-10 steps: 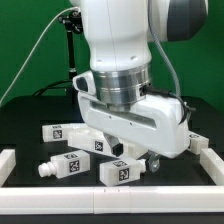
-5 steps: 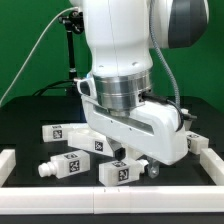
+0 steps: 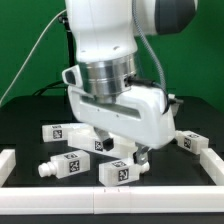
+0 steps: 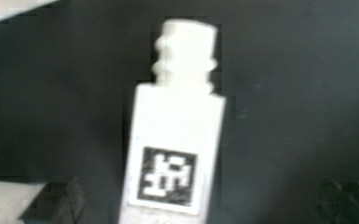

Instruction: Assemble one leg

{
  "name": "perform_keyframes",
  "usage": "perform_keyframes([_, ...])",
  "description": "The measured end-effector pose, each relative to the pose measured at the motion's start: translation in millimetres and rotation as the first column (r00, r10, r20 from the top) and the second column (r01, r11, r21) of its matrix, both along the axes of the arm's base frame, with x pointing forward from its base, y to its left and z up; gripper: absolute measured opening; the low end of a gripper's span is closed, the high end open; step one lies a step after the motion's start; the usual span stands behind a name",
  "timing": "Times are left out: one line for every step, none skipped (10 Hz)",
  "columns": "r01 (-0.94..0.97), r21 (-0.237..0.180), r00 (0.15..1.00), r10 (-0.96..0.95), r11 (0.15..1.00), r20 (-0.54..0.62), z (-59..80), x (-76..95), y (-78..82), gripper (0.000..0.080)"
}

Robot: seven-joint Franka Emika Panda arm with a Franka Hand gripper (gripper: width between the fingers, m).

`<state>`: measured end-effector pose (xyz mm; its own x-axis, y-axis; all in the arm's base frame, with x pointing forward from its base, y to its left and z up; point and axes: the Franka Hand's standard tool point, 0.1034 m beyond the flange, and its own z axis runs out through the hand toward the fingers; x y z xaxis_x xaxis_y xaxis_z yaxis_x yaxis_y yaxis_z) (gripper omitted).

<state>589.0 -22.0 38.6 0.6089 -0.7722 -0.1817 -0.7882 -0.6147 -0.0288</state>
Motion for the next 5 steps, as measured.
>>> perform_keyframes([-0.001, -0.006, 1.0, 0.001, 1.0, 0.004, -8.2, -0.6, -2.9, 0.065])
perform_keyframes([0.002, -0.012, 1.0, -0.002, 1.0, 0.011, -15.0, -0.6, -0.8, 0.065])
perform_keyframes([-0.009, -0.016, 1.0, 0.009, 1.0, 0.017, -17.3, 0.1, 9.0, 0.065])
perform_keyframes([-0.023, -0.016, 0.999, 0.024, 1.0, 0.023, -16.6, 1.6, 15.6, 0.065])
perform_keyframes([-0.026, -0.017, 0.999, 0.027, 1.0, 0.023, -16.8, 1.5, 13.9, 0.065])
